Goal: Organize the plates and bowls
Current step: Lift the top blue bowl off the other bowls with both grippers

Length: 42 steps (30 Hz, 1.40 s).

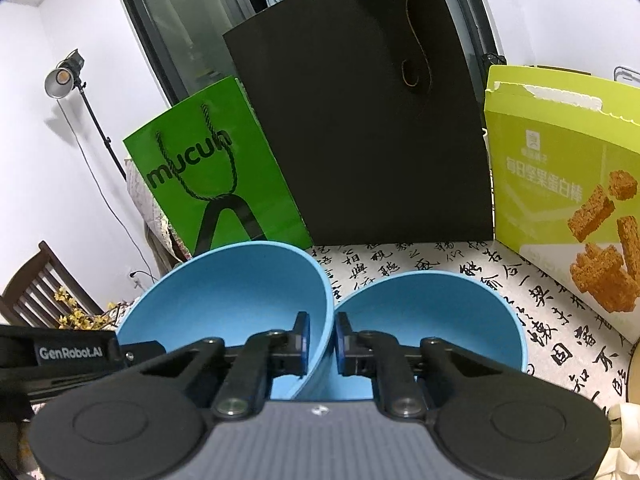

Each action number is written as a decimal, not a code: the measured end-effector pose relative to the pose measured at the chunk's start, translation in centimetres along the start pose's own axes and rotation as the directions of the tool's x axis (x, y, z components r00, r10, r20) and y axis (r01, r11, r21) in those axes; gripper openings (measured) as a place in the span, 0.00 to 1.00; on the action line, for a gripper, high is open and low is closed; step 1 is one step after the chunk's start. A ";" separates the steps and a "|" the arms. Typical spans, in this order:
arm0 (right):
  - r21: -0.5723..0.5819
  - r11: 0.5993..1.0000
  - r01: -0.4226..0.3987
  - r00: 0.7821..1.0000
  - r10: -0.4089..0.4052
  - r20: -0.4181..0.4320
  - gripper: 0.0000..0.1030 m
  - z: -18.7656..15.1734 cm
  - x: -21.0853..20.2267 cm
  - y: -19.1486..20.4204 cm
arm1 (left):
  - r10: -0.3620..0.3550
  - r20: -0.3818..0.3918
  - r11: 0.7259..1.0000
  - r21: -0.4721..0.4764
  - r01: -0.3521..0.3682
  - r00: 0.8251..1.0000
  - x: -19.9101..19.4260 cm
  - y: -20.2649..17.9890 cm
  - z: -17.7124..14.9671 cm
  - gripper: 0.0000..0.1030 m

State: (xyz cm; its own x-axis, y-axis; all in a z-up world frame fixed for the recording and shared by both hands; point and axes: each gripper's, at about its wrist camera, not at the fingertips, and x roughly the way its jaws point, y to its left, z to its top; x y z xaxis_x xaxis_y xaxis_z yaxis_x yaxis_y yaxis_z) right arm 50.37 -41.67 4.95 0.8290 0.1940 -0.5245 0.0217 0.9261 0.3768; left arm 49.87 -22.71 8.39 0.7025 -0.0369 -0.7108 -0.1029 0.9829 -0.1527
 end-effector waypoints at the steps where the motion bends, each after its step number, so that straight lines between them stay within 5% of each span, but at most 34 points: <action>1: 0.002 1.000 -0.001 1.000 0.001 0.001 0.12 0.0 0.0 0.0 | -0.001 -0.001 1.000 -0.003 0.001 1.000 0.0 0.0 0.0 0.17; 42: -0.048 0.996 -0.081 0.995 0.084 0.057 0.12 -1.2 -3.2 3.3 | 0.012 0.064 1.000 -0.018 -0.011 0.998 -5.8 3.2 -0.5 0.17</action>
State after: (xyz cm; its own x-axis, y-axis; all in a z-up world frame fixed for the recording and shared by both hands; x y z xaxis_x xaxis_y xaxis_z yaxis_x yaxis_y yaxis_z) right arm 47.12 -38.84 7.02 0.8586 0.2518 -0.4466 -0.0723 0.9219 0.3807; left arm 45.13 -19.48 11.68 0.7449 -0.0134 -0.6670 -0.1235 0.9797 -0.1577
